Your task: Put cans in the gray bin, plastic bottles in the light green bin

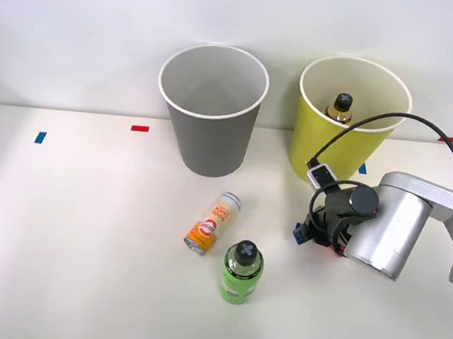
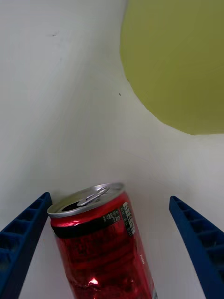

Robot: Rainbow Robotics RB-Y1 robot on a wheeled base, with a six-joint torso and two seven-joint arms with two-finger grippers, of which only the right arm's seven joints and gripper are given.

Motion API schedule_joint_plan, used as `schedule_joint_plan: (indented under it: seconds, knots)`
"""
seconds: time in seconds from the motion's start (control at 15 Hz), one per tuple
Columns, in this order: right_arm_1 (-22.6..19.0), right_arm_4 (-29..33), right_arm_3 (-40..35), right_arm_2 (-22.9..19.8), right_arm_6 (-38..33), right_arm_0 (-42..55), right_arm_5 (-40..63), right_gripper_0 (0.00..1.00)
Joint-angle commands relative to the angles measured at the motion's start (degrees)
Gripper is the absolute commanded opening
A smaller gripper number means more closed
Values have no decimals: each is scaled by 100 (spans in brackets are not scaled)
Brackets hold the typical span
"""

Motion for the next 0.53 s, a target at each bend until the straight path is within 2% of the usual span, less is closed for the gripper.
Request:
schedule_joint_plan:
  seconds: [0.07, 0.47, 0.53]
  knots:
    - [-39, 6, -4, 1, 33, 1, -50, 28]
    - [-75, -3, -21, 1, 33, 10, -191, 14]
    - [-83, -3, -56, 1, 33, 19, -191, 6]
